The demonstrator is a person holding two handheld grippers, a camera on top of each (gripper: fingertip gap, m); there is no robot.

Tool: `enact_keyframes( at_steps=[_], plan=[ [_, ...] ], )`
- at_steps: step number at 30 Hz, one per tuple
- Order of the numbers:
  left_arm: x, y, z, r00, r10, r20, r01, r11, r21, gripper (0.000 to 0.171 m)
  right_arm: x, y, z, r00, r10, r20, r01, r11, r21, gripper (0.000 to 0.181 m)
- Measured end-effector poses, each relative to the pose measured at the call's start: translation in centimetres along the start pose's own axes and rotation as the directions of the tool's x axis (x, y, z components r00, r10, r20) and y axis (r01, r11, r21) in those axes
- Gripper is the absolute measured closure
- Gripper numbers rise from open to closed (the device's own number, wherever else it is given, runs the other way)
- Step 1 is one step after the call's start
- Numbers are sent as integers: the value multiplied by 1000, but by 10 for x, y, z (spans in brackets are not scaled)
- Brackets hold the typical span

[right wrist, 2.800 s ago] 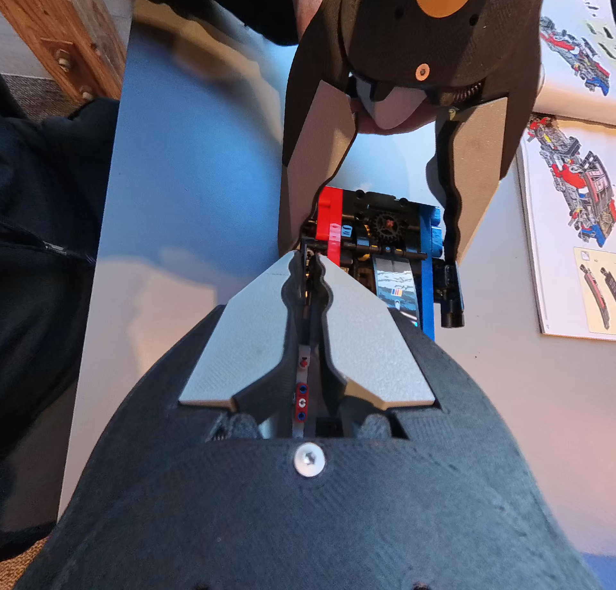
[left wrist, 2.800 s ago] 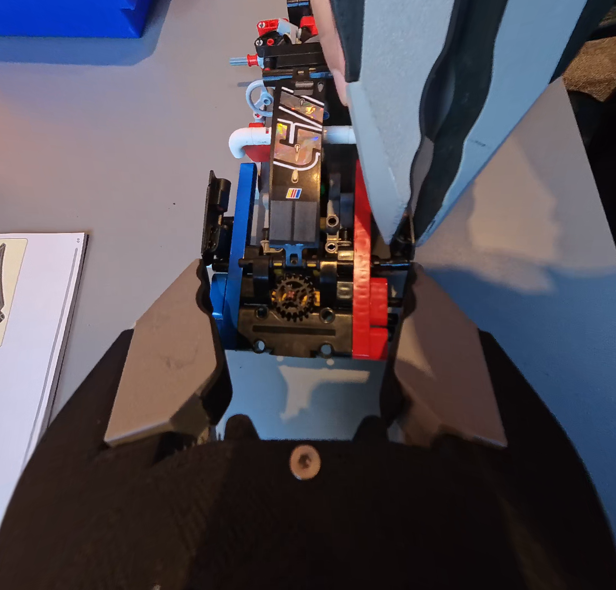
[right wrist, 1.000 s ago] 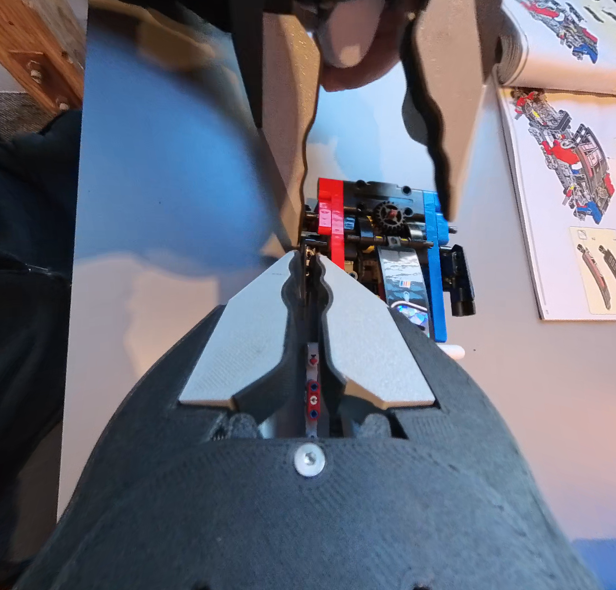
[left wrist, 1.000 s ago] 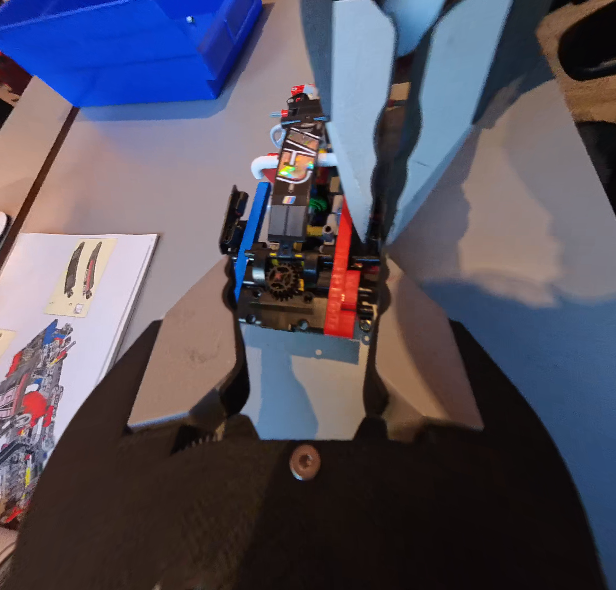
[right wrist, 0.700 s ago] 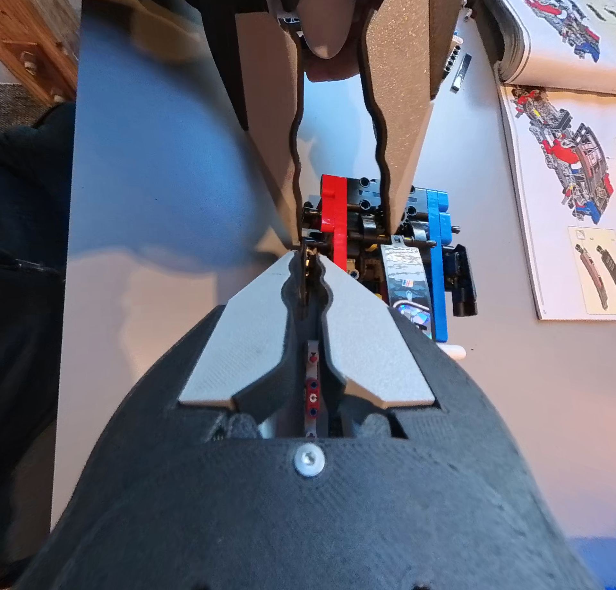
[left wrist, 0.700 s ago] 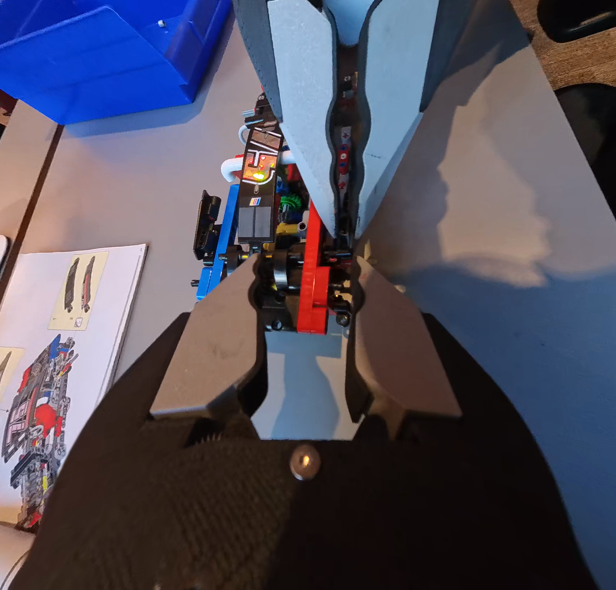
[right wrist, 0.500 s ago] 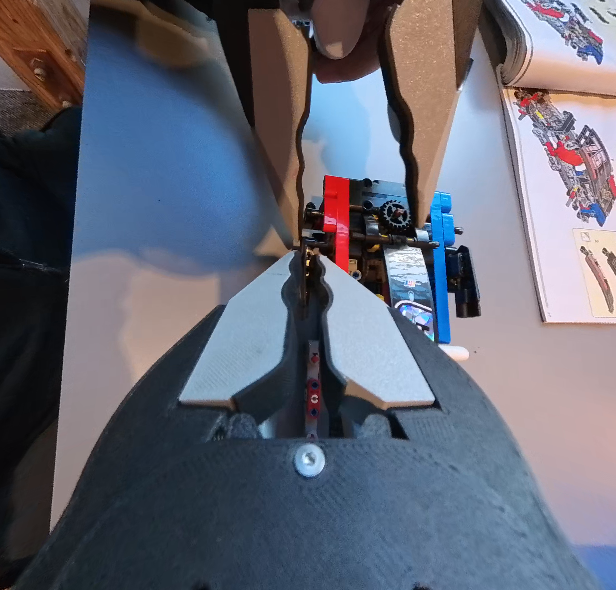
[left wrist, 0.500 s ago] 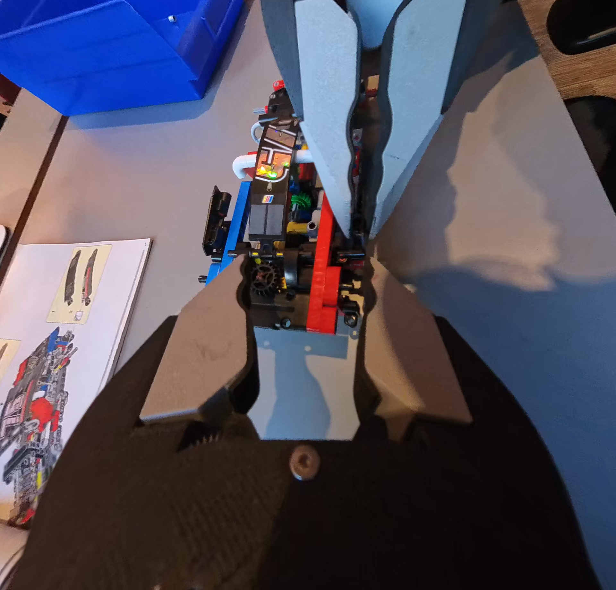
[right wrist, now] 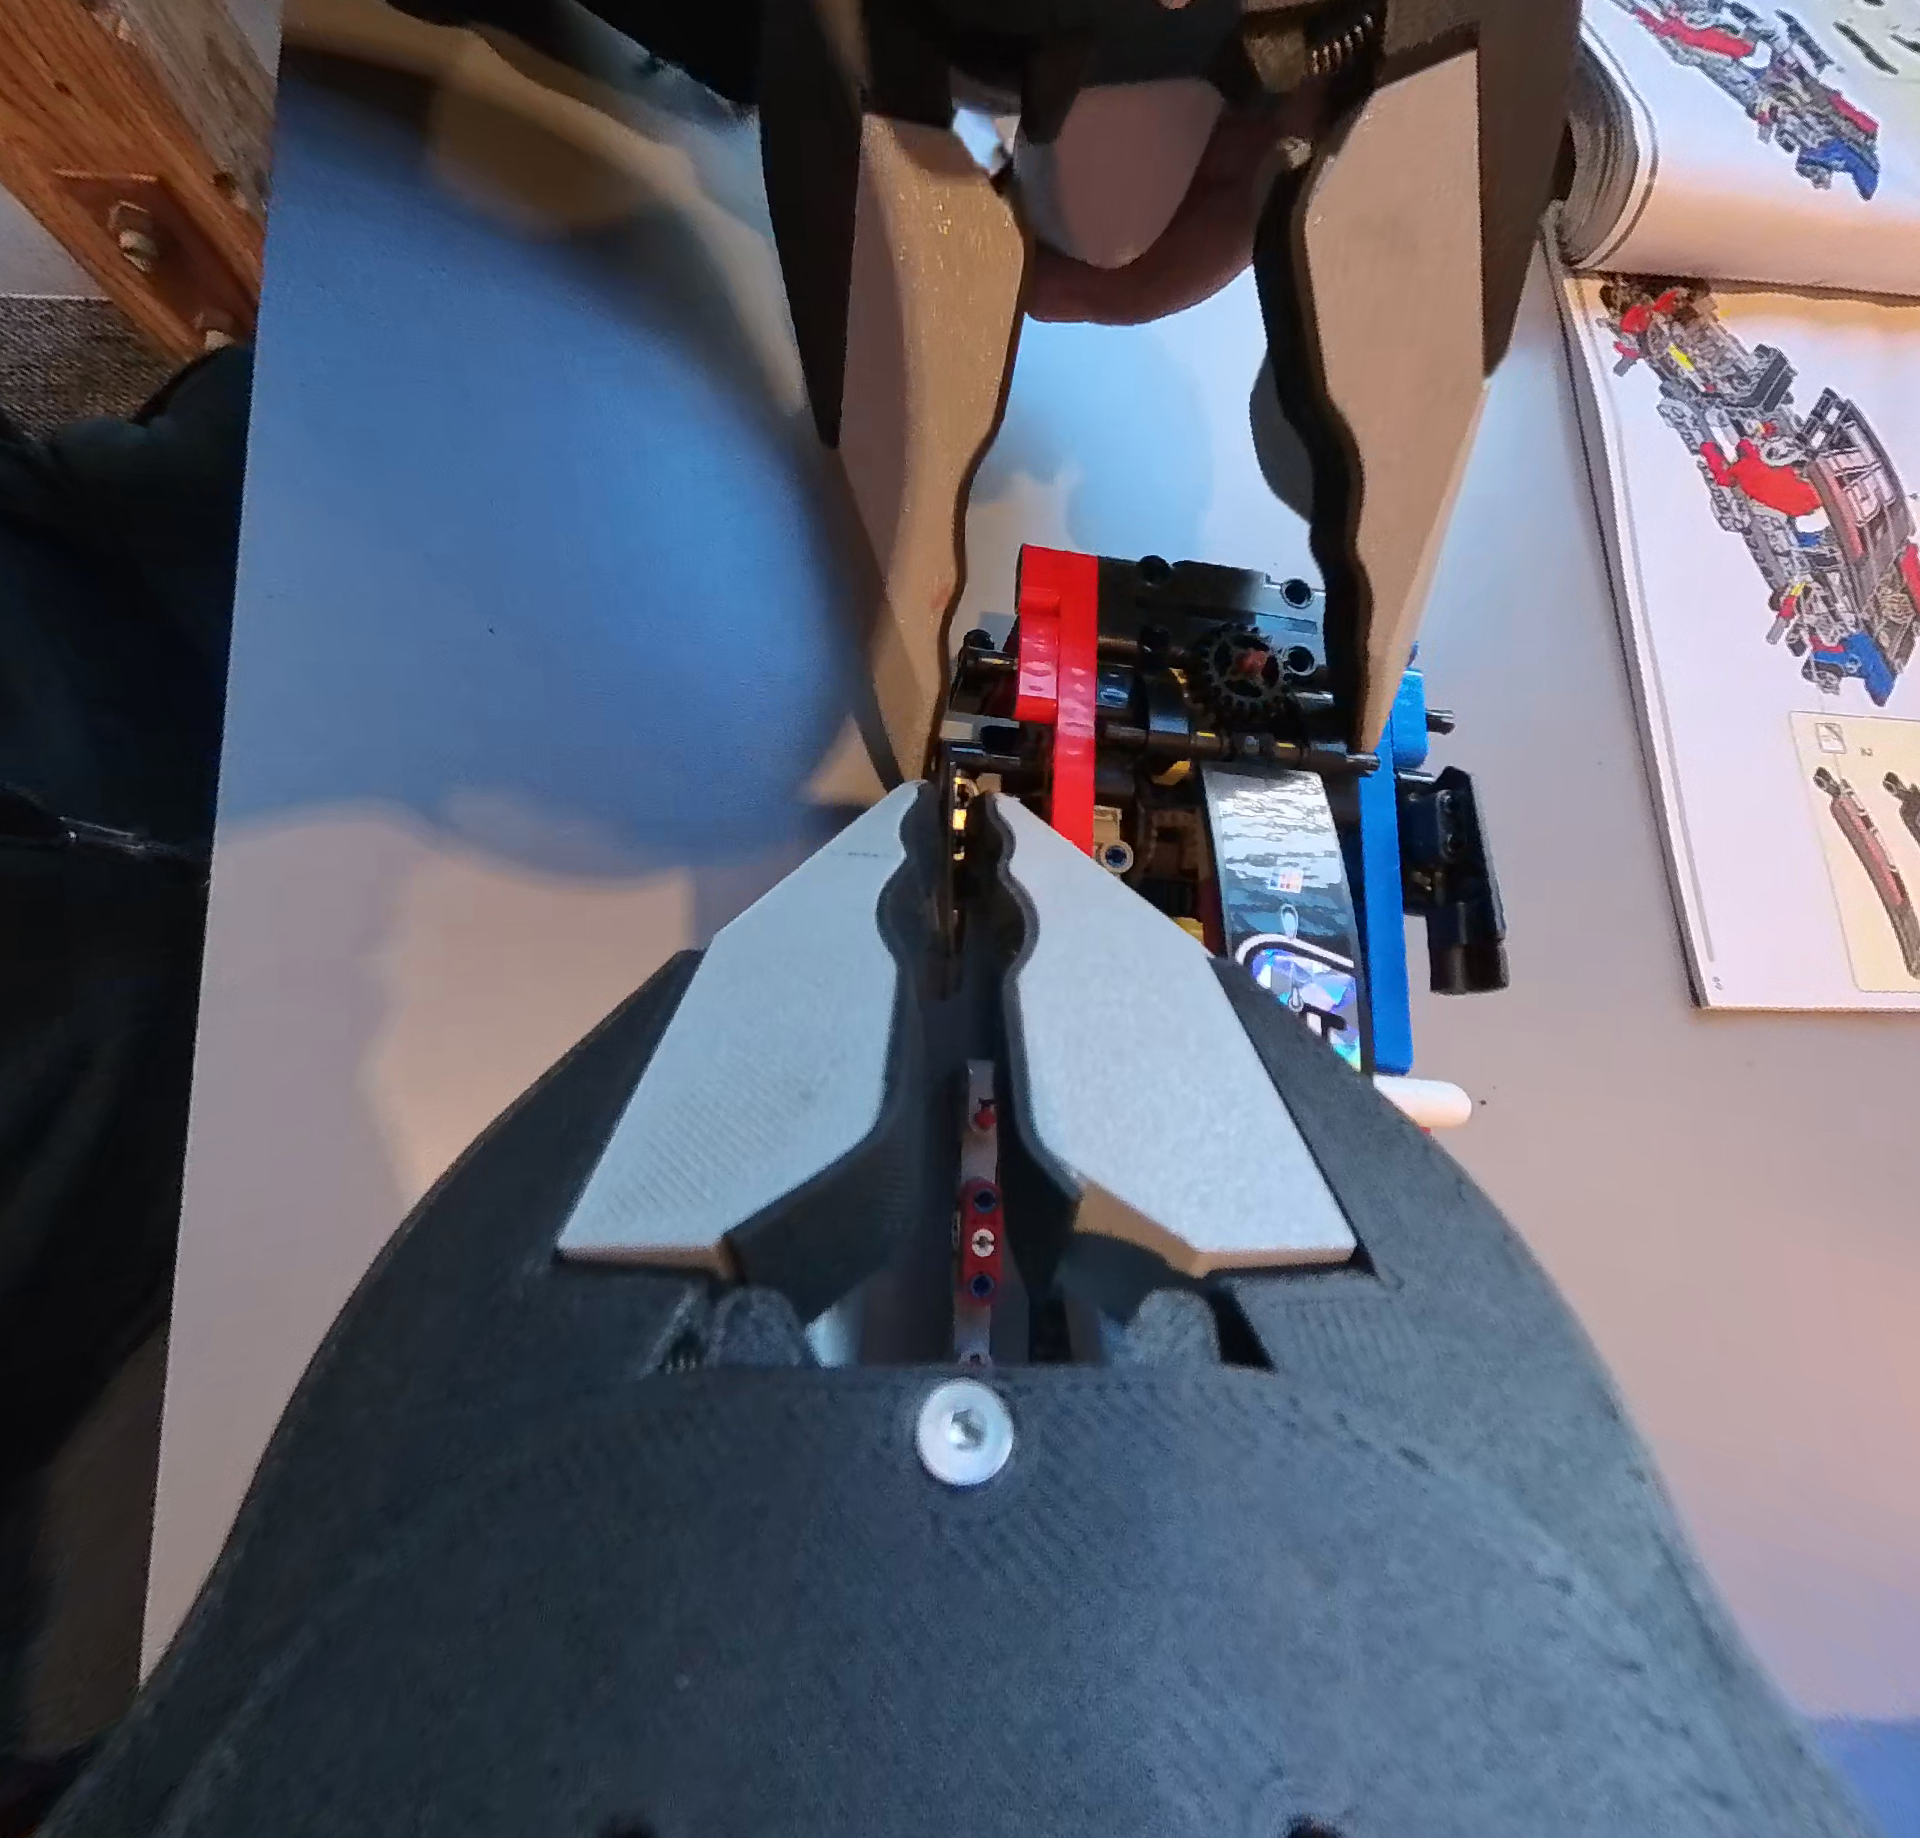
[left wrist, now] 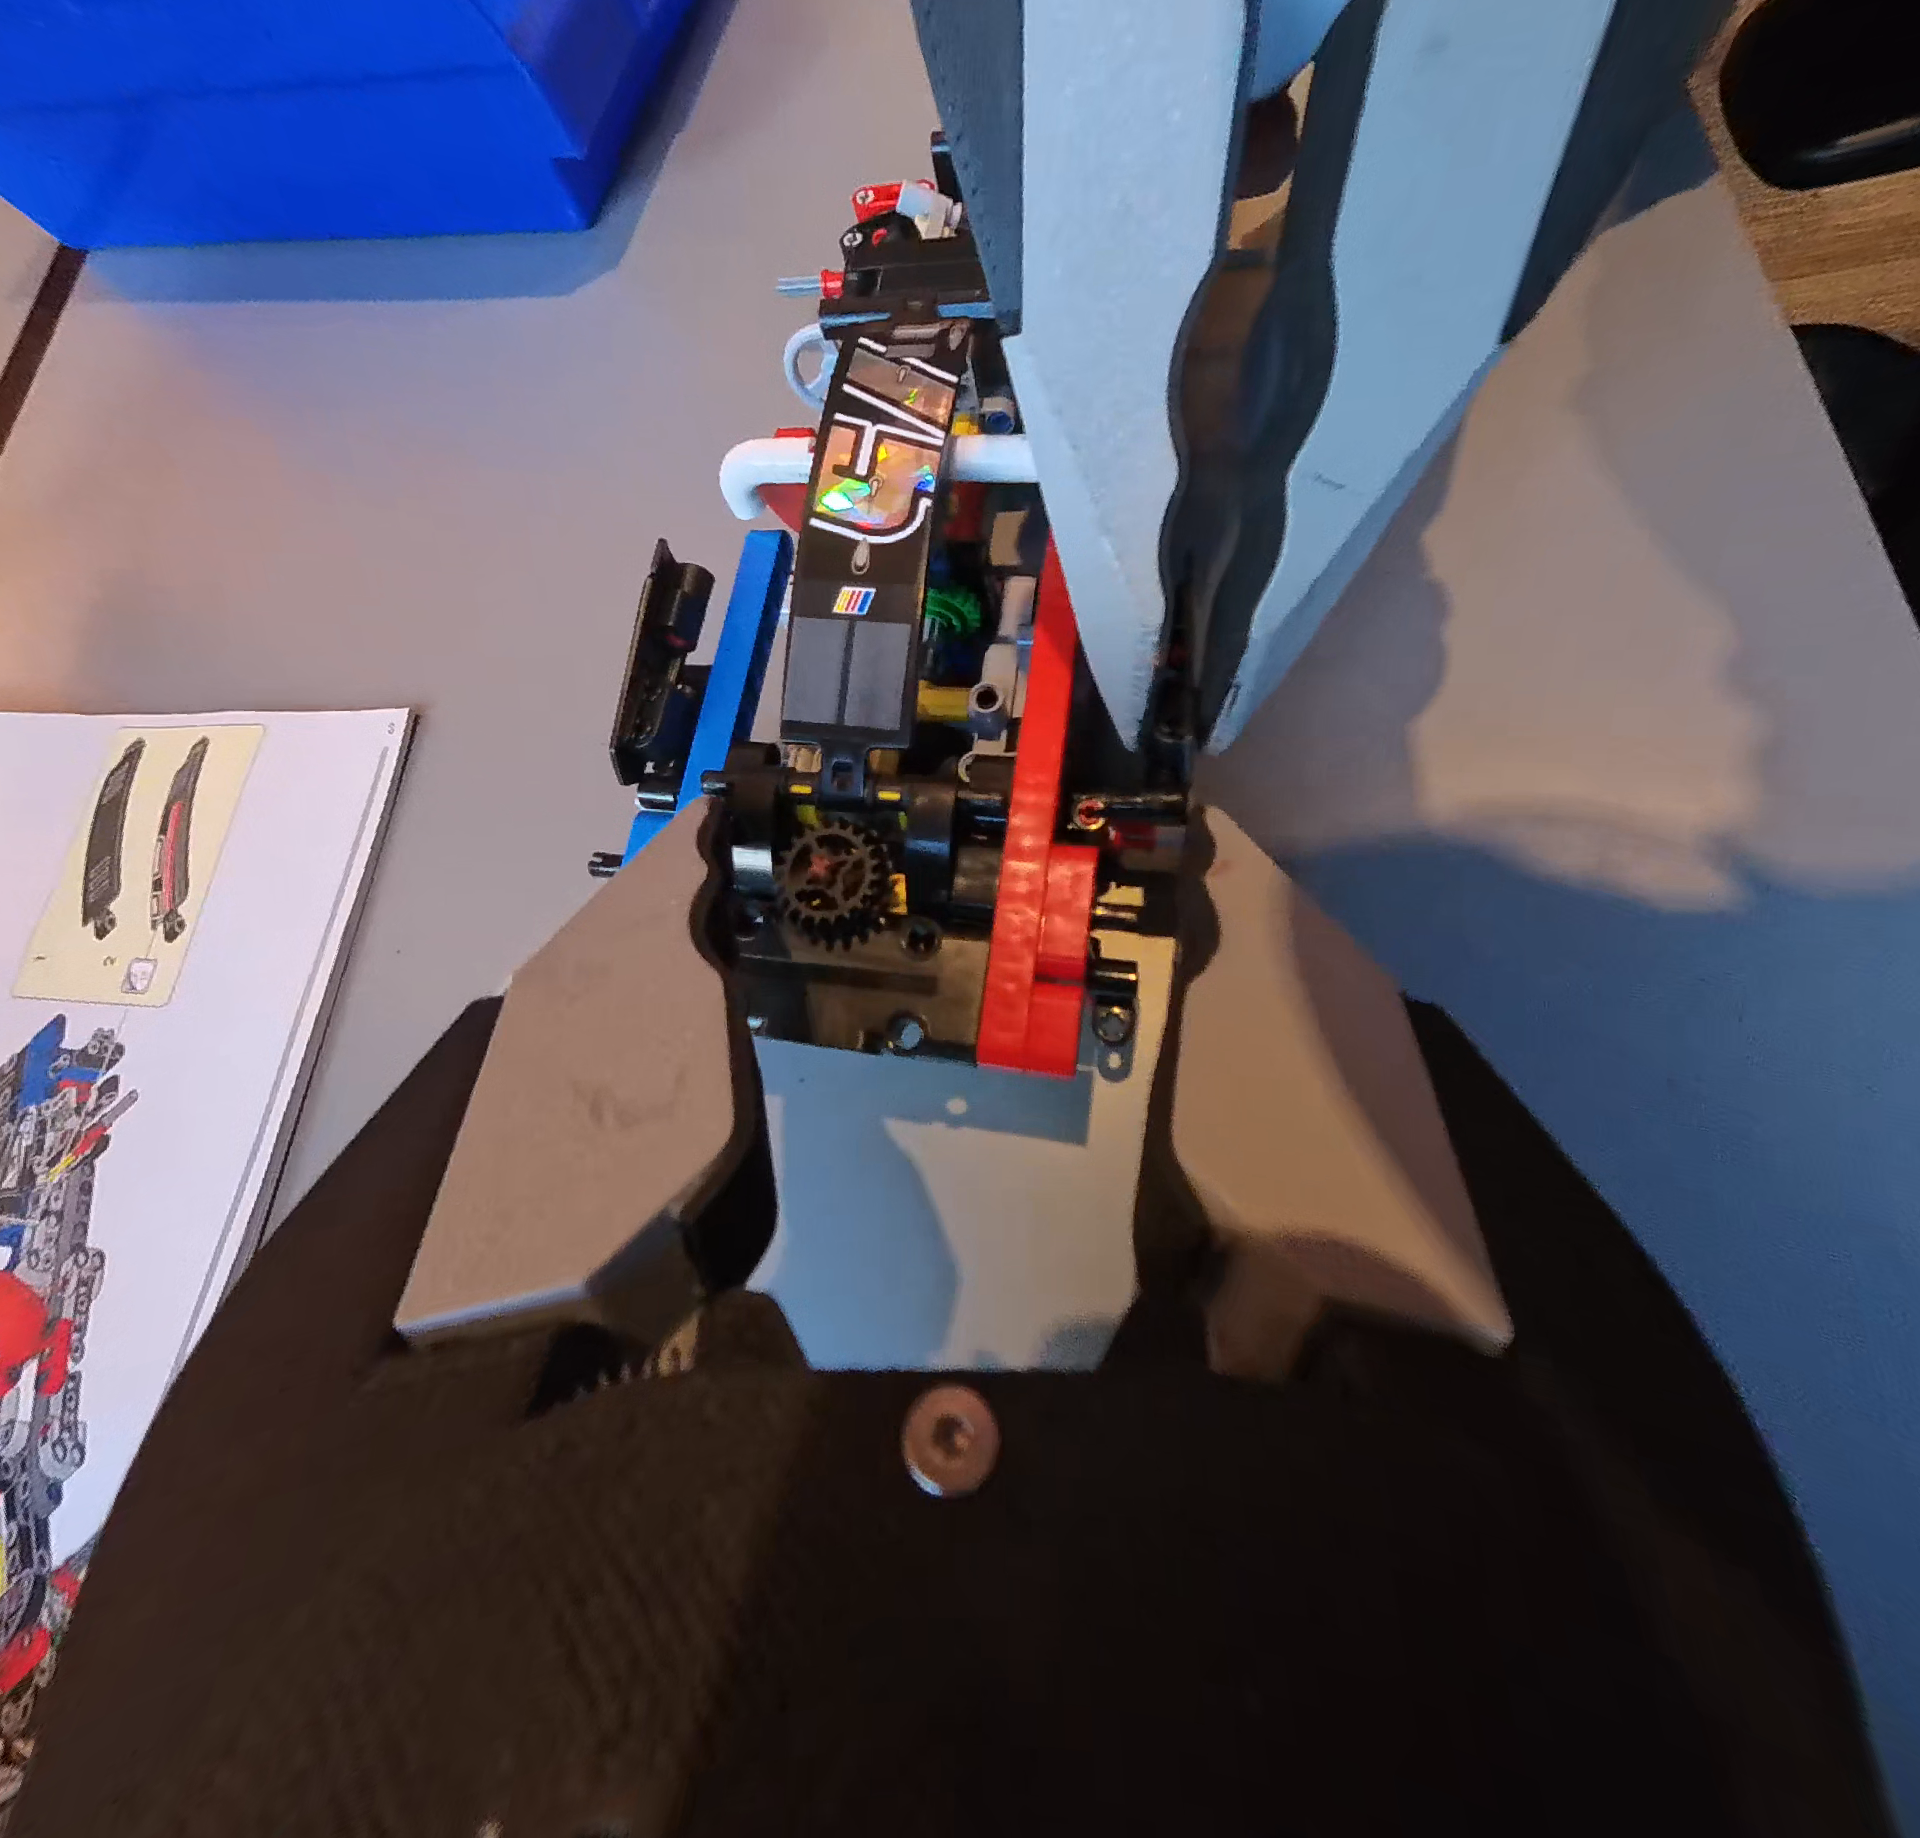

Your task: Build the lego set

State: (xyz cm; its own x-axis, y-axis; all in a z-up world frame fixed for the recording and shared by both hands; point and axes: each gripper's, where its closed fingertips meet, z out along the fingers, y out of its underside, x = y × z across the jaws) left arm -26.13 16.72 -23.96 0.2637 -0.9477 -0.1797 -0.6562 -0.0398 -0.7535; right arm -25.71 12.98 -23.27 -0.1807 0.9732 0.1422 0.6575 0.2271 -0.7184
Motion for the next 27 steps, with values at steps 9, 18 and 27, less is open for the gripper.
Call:
enact_keyframes(
  at_steps=[9,18,27],
  plan=[
    [-4,-1,1,999,-25,32,24,999,21,95,6,0,-2,1000,22,-16,-22,1000,-12,177],
    [0,-3,2,999,-42,23,41,997,58,88,4,-9,0,998,53,45,-53,999,-1,177],
    [-4,-2,2,997,-24,71,19,998,65,95,7,-4,4,999,-18,-48,13,996,-93,177]
  ],
)
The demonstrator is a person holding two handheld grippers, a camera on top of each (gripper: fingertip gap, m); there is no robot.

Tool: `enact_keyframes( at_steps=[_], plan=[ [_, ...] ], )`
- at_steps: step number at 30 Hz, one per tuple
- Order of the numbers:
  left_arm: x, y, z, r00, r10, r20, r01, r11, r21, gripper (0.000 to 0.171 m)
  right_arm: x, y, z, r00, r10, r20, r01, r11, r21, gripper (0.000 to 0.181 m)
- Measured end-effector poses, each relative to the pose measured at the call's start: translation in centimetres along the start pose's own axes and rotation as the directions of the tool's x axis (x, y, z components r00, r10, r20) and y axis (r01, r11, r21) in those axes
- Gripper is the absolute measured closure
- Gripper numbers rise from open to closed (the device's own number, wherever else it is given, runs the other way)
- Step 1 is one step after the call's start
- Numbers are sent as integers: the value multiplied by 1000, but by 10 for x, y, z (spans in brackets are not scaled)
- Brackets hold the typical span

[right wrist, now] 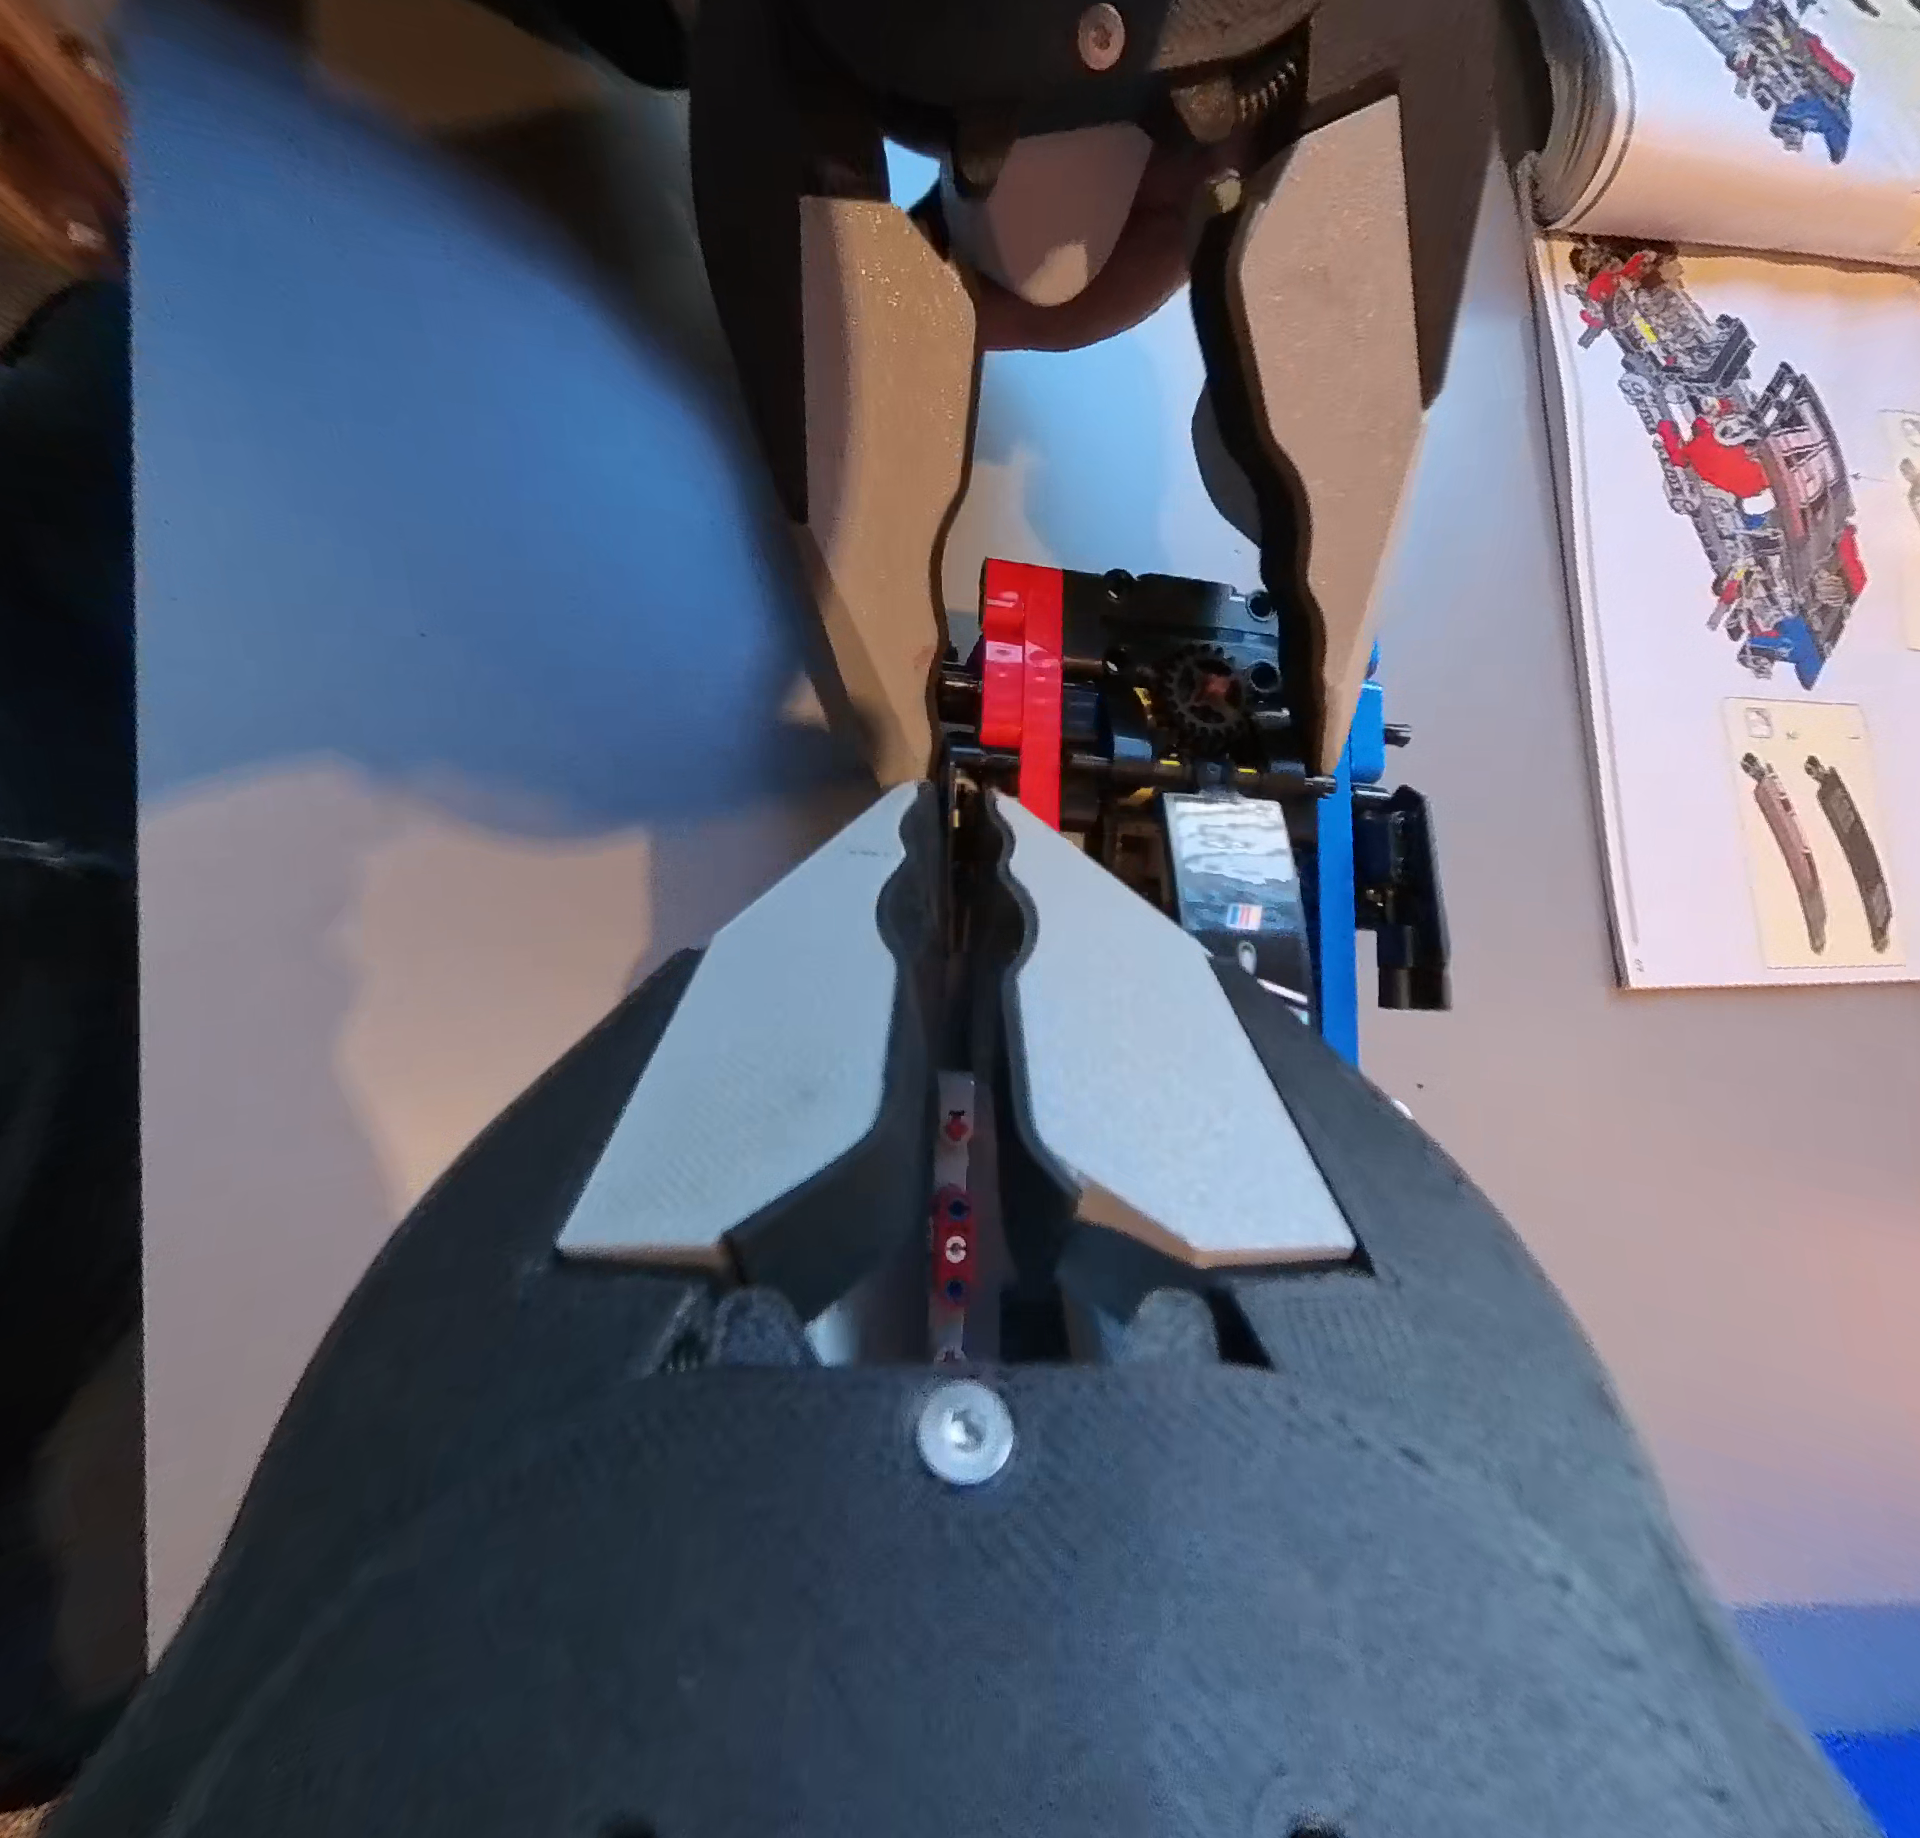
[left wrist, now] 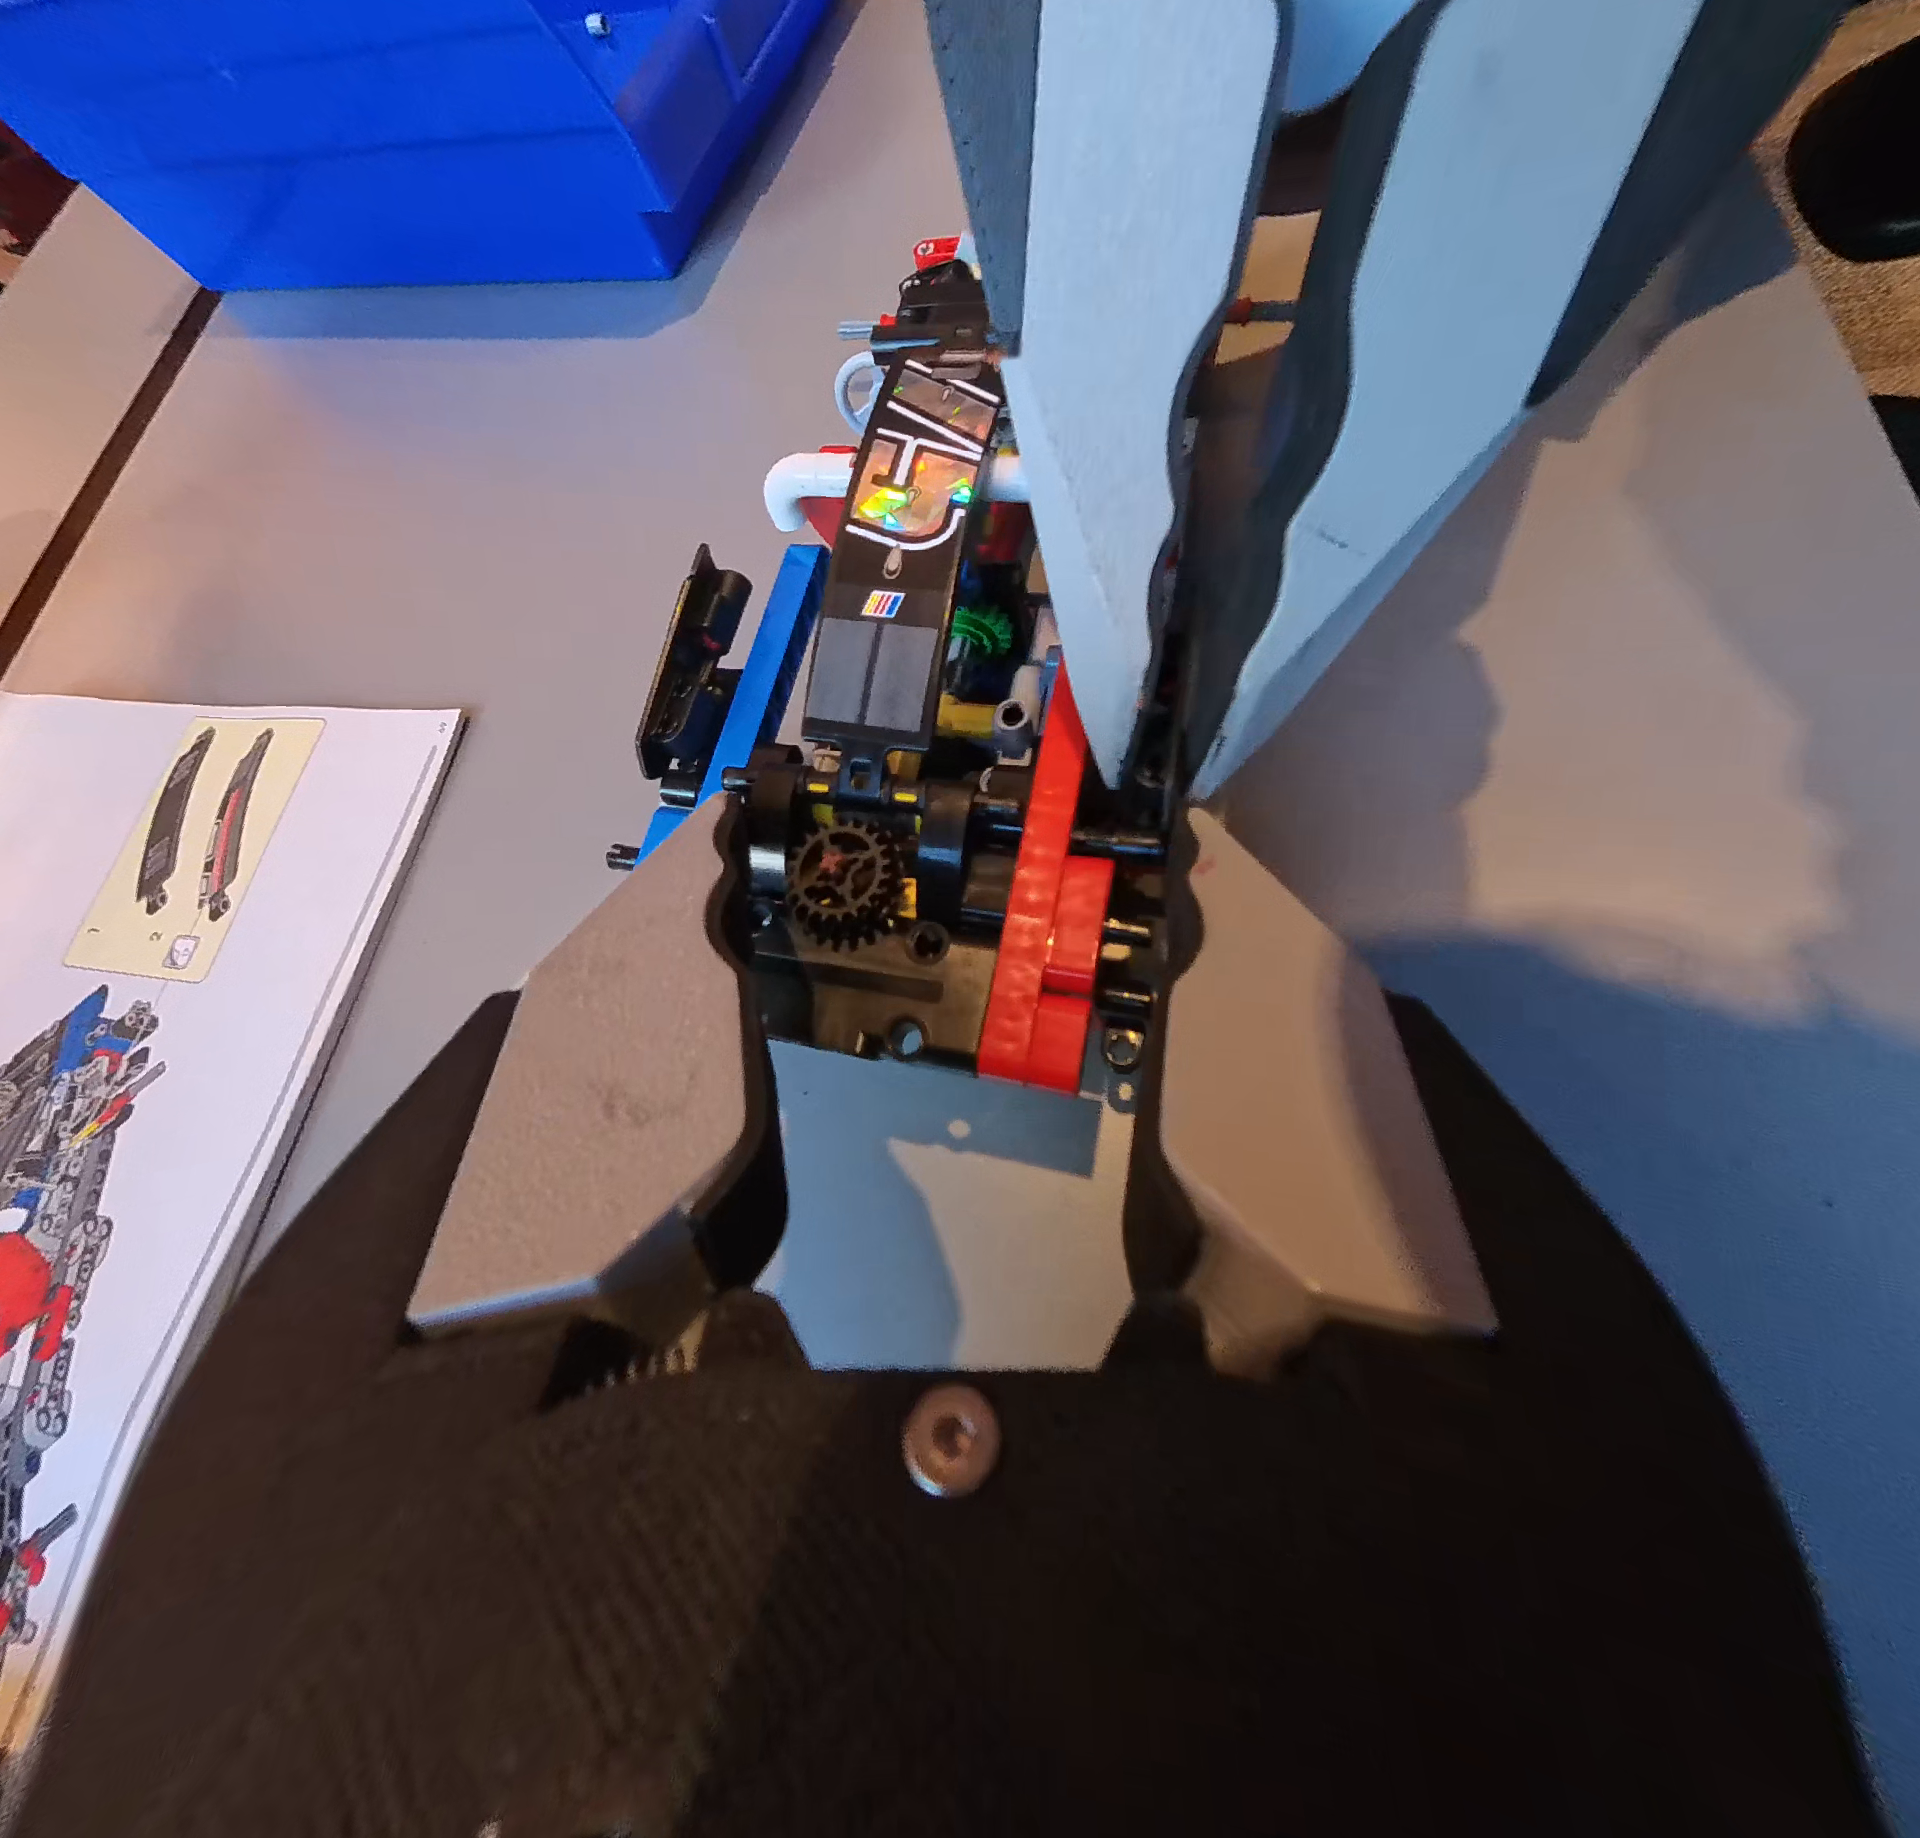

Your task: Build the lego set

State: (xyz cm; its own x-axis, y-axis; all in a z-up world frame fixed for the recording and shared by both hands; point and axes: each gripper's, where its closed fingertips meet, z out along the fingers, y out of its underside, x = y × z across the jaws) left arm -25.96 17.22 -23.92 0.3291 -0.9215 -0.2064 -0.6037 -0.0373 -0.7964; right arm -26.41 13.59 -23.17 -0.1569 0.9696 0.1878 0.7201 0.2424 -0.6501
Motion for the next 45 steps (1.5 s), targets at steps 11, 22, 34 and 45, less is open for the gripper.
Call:
enact_keyframes(
  at_steps=[11,22,34,45],
  plan=[
    [-1,-1,1,1000,-11,11,11,1000,21,95,2,2,-1,997,61,-40,-64,995,-74,177],
    [-1,-1,2,1000,-20,12,19,999,27,96,2,4,-1,996,78,-46,-81,995,-59,177],
    [-2,-3,2,998,-60,5,60,997,56,96,4,4,-4,978,203,47,-198,975,-100,177],
    [-3,-1,3,999,-20,36,18,999,49,96,5,7,-1,983,125,-136,-138,987,-87,177]
  ],
)
